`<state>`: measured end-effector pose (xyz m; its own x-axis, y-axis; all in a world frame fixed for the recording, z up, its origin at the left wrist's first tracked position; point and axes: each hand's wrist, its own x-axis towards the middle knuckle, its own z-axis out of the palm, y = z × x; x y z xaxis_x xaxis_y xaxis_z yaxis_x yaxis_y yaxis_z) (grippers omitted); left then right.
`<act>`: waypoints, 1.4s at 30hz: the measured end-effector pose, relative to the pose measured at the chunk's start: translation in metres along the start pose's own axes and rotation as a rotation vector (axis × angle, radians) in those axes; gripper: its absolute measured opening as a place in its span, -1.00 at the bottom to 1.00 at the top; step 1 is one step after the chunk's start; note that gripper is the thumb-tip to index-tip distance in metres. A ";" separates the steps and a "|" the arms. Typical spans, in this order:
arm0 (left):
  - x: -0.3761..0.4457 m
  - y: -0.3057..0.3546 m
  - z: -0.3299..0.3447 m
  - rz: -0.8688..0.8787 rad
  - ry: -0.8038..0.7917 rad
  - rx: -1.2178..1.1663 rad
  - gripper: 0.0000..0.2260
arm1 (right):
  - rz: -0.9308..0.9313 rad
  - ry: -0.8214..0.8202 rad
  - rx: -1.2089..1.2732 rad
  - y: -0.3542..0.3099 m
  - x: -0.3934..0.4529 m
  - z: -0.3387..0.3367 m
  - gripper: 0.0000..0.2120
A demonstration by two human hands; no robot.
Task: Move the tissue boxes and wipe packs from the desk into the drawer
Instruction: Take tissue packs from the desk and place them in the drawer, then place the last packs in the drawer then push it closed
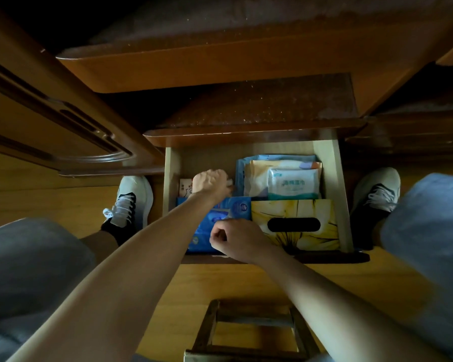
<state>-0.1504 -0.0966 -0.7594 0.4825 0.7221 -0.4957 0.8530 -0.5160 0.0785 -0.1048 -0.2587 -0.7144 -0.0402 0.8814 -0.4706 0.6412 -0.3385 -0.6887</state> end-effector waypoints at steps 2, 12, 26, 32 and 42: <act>-0.003 0.000 -0.001 0.009 -0.013 -0.015 -0.64 | -0.005 0.005 -0.014 -0.002 0.000 0.000 -0.80; -0.030 -0.020 -0.018 0.059 0.065 -0.333 -0.63 | -0.066 0.342 -0.068 -0.009 -0.010 0.000 -0.80; -0.170 -0.008 -0.172 0.329 0.670 -0.307 -0.84 | 0.026 0.680 0.172 -0.028 -0.086 -0.092 -0.61; -0.239 0.037 -0.297 0.598 0.990 -0.209 -0.87 | -0.161 0.915 0.216 -0.076 -0.170 -0.217 -0.73; -0.196 0.144 -0.489 0.632 1.138 -0.227 -0.87 | -0.309 1.302 0.103 -0.128 -0.222 -0.428 -0.72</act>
<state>-0.0249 -0.0866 -0.2281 0.6086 0.4252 0.6699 0.3810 -0.8972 0.2233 0.1499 -0.2700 -0.2861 0.6187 0.5759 0.5345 0.6755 -0.0425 -0.7361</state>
